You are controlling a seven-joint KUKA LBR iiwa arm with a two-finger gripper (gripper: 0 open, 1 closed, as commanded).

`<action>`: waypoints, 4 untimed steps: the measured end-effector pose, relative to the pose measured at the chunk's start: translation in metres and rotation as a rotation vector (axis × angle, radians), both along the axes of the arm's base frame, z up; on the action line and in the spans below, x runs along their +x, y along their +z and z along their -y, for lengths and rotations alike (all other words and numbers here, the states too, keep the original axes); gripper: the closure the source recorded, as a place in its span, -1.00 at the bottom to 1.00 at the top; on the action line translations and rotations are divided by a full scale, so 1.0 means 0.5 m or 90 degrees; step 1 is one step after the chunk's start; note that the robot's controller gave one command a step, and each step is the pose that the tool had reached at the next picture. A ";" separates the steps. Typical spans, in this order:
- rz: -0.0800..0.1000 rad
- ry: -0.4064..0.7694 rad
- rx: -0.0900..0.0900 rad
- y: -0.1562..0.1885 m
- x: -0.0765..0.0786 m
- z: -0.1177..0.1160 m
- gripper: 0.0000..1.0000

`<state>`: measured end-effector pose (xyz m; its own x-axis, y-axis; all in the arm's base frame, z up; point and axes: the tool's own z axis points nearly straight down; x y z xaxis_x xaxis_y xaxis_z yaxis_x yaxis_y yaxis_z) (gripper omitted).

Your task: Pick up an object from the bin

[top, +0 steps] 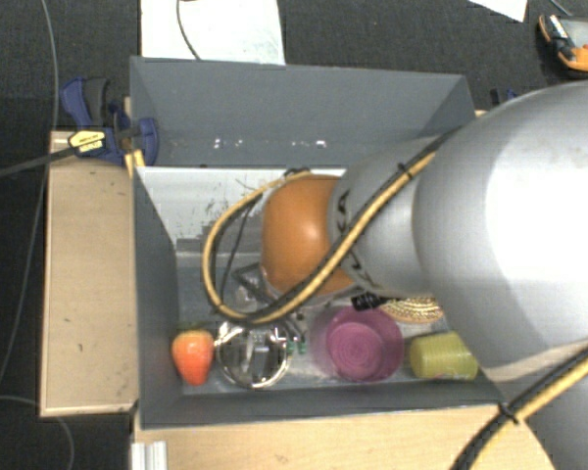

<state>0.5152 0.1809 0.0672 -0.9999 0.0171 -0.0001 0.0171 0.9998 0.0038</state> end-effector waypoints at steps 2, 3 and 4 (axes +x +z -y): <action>0.002 -0.019 0.001 0.007 0.002 -0.013 1.00; 0.002 -0.019 0.001 0.007 0.002 -0.013 1.00; 0.004 -0.042 0.001 0.007 0.022 0.043 1.00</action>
Offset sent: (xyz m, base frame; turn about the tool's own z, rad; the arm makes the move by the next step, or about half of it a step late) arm -0.0002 0.0065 0.0028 0.0309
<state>0.5264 0.1596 0.0710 -0.9965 0.0833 -0.0056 0.0832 0.9965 0.0061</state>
